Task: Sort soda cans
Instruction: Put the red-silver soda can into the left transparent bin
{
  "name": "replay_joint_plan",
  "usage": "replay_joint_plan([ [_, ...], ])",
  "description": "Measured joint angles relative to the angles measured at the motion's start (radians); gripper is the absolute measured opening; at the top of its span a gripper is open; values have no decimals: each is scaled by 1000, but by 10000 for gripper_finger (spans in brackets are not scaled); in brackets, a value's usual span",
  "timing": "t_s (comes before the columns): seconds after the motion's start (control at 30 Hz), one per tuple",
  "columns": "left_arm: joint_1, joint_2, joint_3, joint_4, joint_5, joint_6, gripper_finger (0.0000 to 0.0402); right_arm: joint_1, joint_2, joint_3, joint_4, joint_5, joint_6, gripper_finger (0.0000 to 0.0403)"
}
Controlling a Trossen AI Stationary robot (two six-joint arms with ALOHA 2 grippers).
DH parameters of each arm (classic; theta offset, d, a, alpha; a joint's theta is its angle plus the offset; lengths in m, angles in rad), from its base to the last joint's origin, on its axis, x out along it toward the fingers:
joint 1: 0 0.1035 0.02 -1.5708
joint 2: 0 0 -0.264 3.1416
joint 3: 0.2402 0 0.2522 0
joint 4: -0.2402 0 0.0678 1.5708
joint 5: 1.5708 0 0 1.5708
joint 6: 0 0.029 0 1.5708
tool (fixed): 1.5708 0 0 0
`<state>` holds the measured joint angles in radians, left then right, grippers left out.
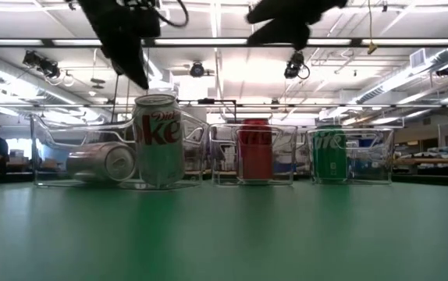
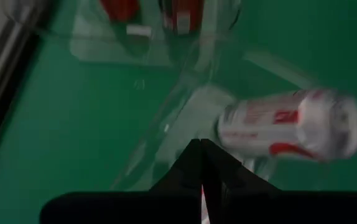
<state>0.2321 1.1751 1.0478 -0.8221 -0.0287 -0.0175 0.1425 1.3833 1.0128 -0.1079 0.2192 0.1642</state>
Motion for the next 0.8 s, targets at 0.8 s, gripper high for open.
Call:
replay_joint_plan([
  [0.8, -121, -224, -231, 58, -223, -106, 1, -87, 701, 832, -540, -93, -90, 247],
])
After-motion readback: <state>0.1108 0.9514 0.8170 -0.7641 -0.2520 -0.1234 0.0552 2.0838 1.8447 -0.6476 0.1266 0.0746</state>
